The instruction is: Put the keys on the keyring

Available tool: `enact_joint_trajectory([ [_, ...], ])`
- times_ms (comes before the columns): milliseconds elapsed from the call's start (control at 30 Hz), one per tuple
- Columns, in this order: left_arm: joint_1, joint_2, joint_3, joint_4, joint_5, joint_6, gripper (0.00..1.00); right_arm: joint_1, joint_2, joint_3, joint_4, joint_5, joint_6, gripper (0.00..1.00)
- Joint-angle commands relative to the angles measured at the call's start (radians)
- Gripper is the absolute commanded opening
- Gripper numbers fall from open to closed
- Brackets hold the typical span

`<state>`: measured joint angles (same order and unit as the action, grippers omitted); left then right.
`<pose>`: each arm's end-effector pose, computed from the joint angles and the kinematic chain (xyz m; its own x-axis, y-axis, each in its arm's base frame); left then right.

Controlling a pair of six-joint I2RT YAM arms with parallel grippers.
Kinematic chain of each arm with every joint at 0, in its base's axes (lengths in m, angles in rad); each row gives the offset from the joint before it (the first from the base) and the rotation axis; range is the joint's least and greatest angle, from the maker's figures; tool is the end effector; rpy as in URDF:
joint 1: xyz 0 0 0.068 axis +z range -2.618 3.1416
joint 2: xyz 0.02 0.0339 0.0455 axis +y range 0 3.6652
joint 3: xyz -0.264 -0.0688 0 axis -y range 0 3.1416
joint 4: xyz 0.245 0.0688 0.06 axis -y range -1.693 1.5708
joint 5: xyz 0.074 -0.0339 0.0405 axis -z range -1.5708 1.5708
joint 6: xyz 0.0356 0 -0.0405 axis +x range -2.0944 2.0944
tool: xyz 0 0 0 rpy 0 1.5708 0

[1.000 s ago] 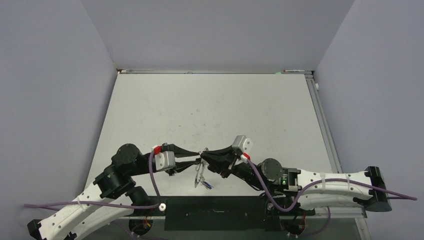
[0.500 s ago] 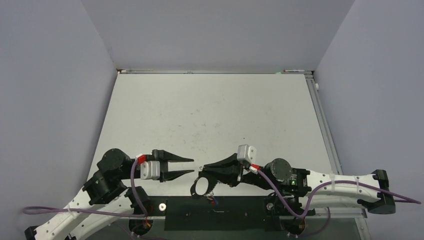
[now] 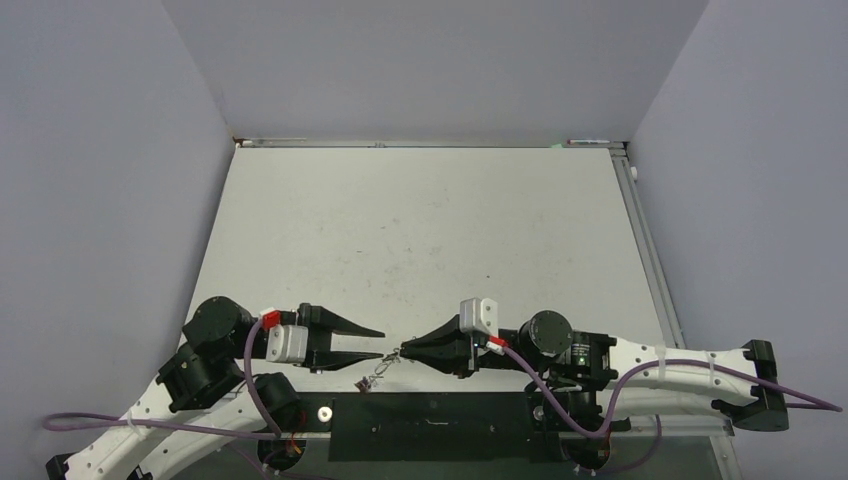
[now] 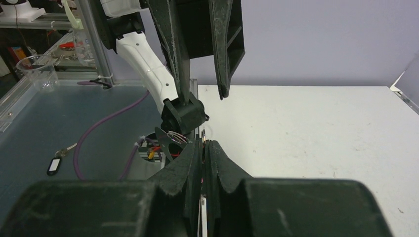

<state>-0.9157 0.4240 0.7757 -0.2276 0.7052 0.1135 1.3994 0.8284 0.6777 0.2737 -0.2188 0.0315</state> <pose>0.0359 -0.0847 0.3754 0.1877 -0.1027 -0.9768 0.9808 -0.0347 0.1921 0.0266 0.1991 0.3439 -0.0105 0.1194 -0.9928 -0.9988 -0.0496 0.0046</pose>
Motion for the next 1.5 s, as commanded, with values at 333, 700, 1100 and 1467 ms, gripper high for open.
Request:
enact_joint_trajectory([
  [333, -0.010, 0.080, -0.019, 0.077, 0.040, -0.044, 0.23, -0.026, 0.013, 0.074, 0.086, -0.070, -0.021, 0.05],
  [700, -0.026, 0.121, -0.022, 0.078, 0.041, -0.038, 0.06, -0.040, 0.002, 0.074, 0.089, -0.068, -0.024, 0.05],
  [1100, -0.026, 0.153, -0.007, 0.181, -0.263, -0.177, 0.00, -0.047, -0.047, 0.050, 0.039, 0.115, -0.007, 0.47],
  [1467, -0.025, 0.283, 0.071, 0.072, -0.800, -0.388, 0.00, -0.046, -0.201, -0.022, -0.029, 0.261, 0.049, 0.58],
])
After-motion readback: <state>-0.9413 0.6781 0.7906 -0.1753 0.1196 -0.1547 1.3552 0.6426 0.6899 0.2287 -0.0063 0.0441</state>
